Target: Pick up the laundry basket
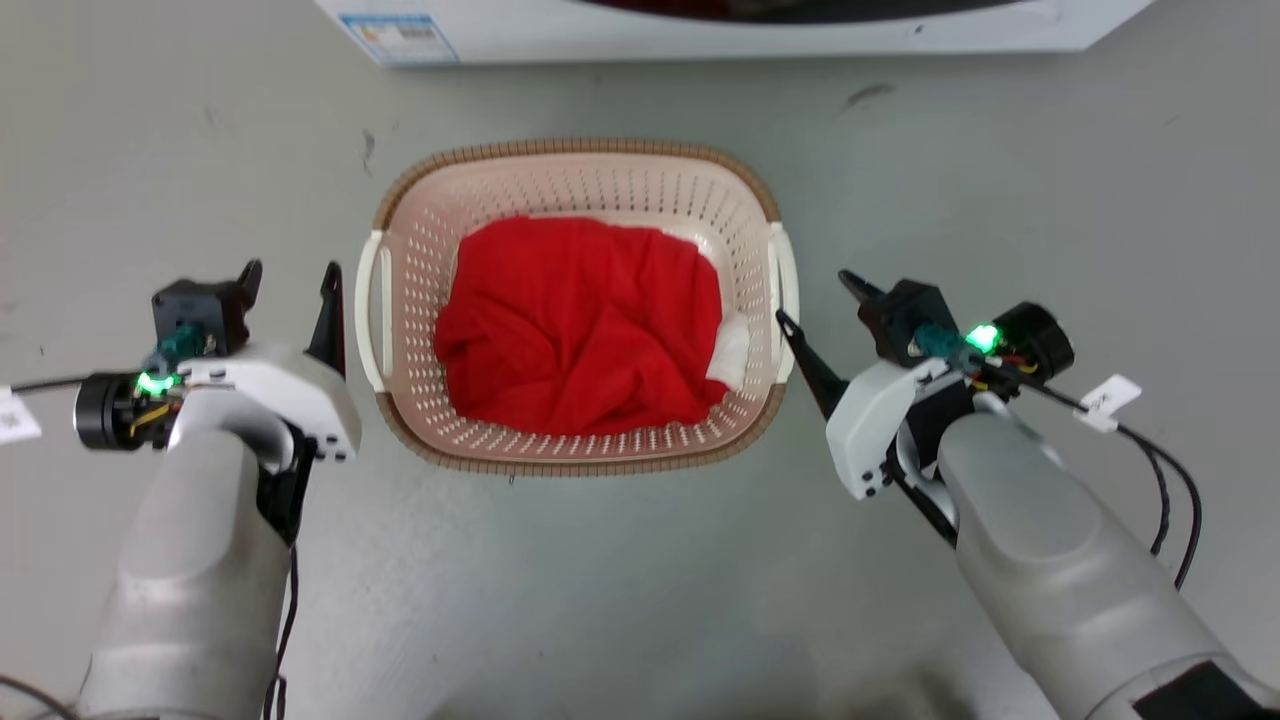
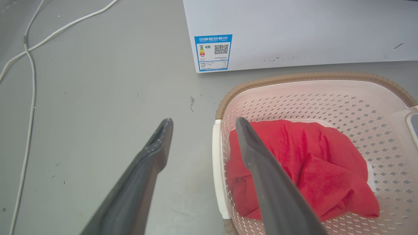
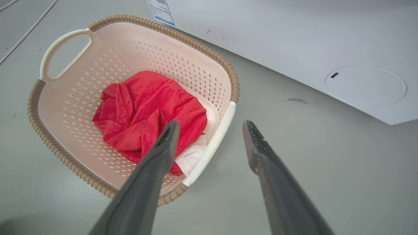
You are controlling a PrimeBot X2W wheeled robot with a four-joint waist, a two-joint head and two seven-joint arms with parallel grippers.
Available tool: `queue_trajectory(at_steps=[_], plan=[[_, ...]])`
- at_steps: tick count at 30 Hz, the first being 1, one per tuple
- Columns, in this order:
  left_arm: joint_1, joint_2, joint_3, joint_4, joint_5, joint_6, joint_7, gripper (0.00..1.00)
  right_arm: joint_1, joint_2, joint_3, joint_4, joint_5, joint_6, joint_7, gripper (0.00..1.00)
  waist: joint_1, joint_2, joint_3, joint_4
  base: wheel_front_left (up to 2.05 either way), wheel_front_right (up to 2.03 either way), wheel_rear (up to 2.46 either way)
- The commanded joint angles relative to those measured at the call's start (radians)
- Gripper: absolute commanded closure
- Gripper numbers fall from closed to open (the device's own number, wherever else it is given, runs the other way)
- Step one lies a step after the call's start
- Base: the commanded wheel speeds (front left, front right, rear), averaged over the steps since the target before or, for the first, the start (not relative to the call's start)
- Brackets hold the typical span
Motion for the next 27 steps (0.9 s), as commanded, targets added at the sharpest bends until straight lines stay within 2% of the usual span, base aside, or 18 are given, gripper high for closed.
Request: queue_trajectory(at_steps=[1, 12, 27], plan=[[-0.017, 0.002, -0.002, 0.002, -0.007, 0.001, -0.002, 0.00, -0.016, 0.000, 0.002, 0.004, 0.005, -0.001, -0.002, 0.00, -0.0002, 0.0000, 0.035, 0.008, 0.00, 0.00, 0.00], [-0.155, 0.005, -0.112, 0.149, -0.069, 0.001, -0.002, 0.00, -0.141, 0.000, 0.044, 0.135, 0.031, -0.001, 0.001, 0.00, -0.0002, 0.0000, 0.166, 0.034, 0.00, 0.00, 0.00], [-0.276, -0.020, -0.205, 0.259, -0.102, 0.001, -0.002, 0.00, -0.227, -0.001, 0.093, 0.190, 0.074, -0.001, 0.041, 0.00, -0.0002, 0.0000, 0.268, 0.041, 0.00, 0.00, 0.00]])
